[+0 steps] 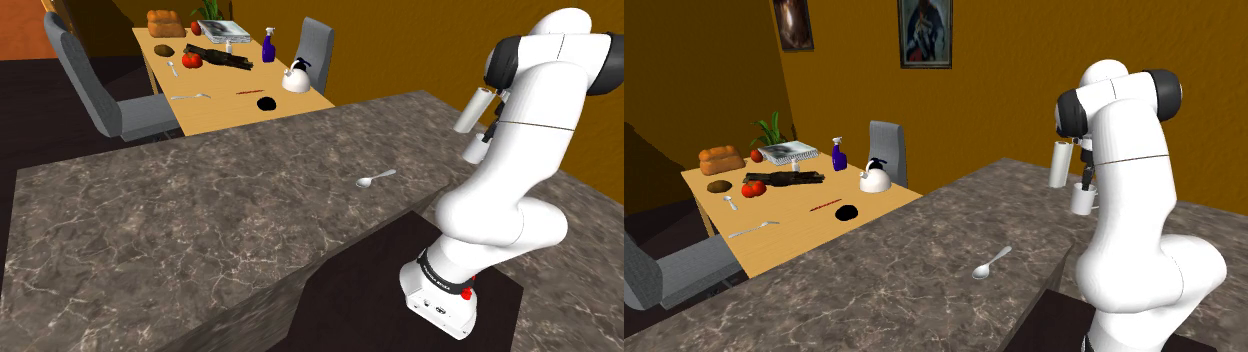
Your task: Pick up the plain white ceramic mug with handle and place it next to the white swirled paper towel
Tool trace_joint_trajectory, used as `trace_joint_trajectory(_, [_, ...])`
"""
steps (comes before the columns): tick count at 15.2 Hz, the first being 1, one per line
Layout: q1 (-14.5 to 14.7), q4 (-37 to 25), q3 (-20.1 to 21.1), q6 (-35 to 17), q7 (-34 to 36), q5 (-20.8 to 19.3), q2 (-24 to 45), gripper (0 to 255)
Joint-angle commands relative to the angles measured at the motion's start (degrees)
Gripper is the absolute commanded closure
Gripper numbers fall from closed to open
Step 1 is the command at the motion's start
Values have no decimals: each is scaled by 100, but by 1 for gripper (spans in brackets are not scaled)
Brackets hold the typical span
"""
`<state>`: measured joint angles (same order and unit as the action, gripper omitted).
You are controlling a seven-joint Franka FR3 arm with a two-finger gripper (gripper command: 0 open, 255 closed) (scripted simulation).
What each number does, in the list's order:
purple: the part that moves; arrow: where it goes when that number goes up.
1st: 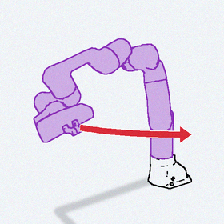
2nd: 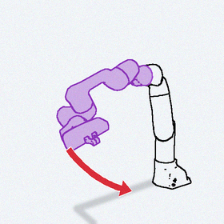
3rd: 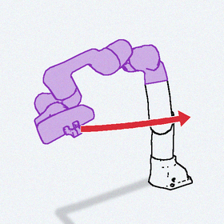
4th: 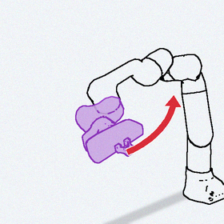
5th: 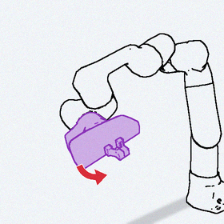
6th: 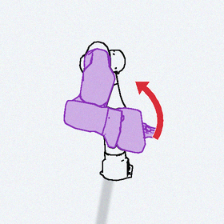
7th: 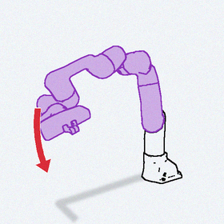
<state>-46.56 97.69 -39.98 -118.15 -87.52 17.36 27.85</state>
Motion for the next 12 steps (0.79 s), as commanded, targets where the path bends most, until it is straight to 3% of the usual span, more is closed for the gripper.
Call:
trace_joint_trajectory(1, [0,0,0,0,0,0,0,0])
trace_joint_trajectory(5, [68,-389,-125,600,138,-214,-266,0])
trace_joint_trajectory(12, [68,-389,-125,600,138,-214,-266,0])
